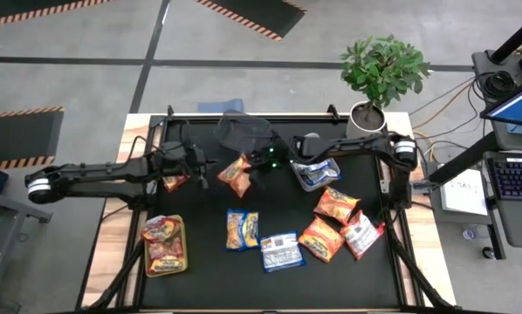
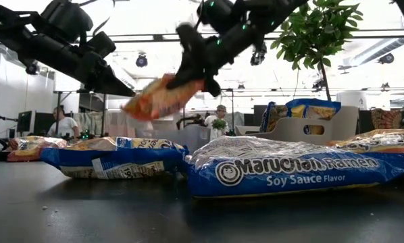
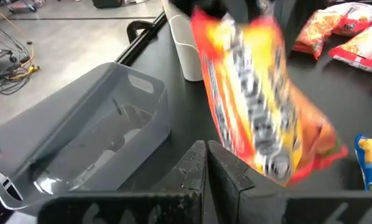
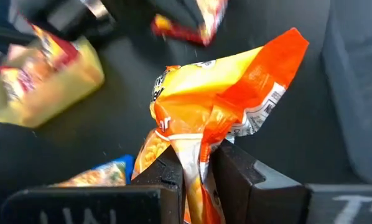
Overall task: Sort Maruchan noodles
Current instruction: Put the orange noodle pack into the black bin
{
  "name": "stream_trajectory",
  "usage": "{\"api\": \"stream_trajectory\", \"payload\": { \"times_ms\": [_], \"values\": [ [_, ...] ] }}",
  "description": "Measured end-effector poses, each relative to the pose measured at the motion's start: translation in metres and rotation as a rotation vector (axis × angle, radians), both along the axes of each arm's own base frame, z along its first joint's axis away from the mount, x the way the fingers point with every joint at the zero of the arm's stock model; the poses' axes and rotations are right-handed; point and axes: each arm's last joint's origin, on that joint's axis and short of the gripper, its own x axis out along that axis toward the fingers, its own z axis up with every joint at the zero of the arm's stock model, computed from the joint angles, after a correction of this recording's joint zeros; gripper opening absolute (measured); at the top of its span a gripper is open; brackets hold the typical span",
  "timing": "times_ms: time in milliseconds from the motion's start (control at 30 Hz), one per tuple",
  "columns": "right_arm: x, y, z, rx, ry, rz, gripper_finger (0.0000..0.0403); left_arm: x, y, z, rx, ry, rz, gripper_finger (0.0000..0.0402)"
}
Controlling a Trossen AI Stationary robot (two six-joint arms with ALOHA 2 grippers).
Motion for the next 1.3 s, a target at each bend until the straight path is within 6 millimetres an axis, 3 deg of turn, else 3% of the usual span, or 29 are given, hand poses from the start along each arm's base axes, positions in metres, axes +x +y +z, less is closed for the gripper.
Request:
{"api": "stream_trajectory", "payload": {
  "times_ms": [200, 333, 500, 600, 933, 1300],
  "values": [
    [-0.013, -0.003, 0.035, -0.167, -0.089, 0.037, 0.0056, 0.0, 0.0, 0.0, 0.006, 0.003, -0.002, 0.0],
    [-0.019, -0.01, 0.046, -0.452, -0.056, -0.015, 0.0056, 0.001, 0.0, 0.003, -0.004, -0.037, 0.007, 0.0],
    [-0.023, -0.02, 0.048, -0.914, 0.116, -0.005, 0.0056, 0.001, 0.0, 0.01, 0.029, -0.098, 0.003, 0.0],
    [-0.022, -0.029, 0.046, -1.051, 0.179, -0.009, 0.0056, 0.0, 0.0, 0.015, 0.066, -0.117, -0.007, 0.0],
    [-0.028, -0.068, 0.039, -1.014, 0.209, -0.123, 0.003, -0.003, -0.001, 0.031, 0.114, -0.166, -0.015, 0.0],
    [-0.036, -0.063, 0.038, -0.832, 0.221, -0.195, 0.0009, 0.006, 0.002, 0.019, 0.008, -0.12, 0.016, 0.0]
  ]
}}
